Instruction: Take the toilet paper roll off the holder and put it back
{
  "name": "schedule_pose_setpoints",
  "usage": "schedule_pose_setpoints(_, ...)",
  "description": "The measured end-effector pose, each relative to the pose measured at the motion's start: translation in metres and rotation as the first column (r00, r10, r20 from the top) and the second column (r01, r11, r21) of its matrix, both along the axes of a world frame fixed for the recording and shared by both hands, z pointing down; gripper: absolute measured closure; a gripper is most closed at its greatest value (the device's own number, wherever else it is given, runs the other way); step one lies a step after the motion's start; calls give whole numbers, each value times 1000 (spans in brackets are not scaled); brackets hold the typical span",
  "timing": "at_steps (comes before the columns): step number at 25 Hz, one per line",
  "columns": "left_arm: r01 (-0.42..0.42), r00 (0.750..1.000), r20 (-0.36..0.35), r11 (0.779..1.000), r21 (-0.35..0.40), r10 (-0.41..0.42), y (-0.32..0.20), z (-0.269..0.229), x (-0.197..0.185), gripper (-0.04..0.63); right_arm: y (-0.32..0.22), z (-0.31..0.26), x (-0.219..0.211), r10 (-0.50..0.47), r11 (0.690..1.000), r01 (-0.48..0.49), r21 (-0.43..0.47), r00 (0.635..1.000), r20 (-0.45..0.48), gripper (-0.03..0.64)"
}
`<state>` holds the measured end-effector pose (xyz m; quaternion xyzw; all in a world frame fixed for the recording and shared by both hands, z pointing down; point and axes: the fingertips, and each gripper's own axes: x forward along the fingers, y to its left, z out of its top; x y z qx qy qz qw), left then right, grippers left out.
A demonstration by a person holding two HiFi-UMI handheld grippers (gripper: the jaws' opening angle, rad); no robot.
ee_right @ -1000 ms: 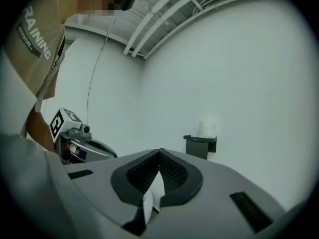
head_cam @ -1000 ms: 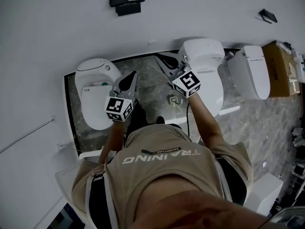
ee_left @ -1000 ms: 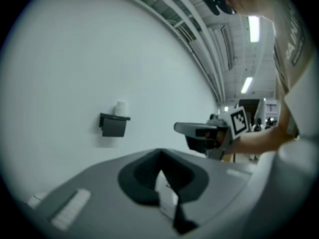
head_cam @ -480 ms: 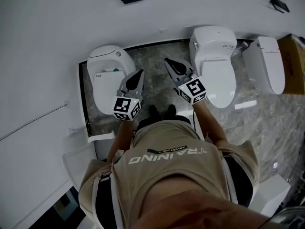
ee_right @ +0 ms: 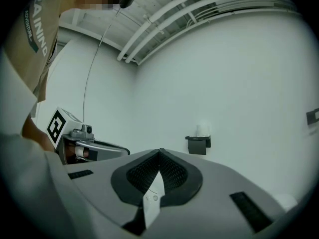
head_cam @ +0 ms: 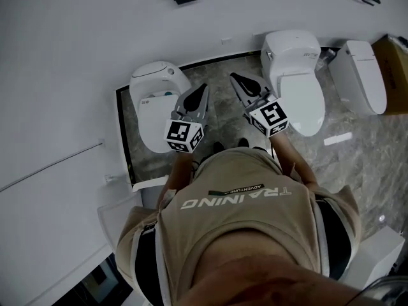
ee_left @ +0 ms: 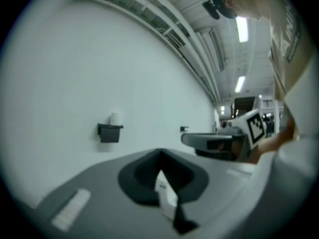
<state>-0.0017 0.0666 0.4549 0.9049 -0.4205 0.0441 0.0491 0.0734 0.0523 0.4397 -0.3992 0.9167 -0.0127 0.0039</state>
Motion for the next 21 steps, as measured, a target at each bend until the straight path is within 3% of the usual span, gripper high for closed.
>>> schedule_pose_setpoints(7,-46,999,9,998,30,46,14,-9,-9,595,10,-11,-10,28,999,-27,-21,997,75,603)
schedule_pose_setpoints(21,-25,1000,4,1000,16,25,27,4,-43,595,31,-1,-37,39,999,-38,-29,999,33,603)
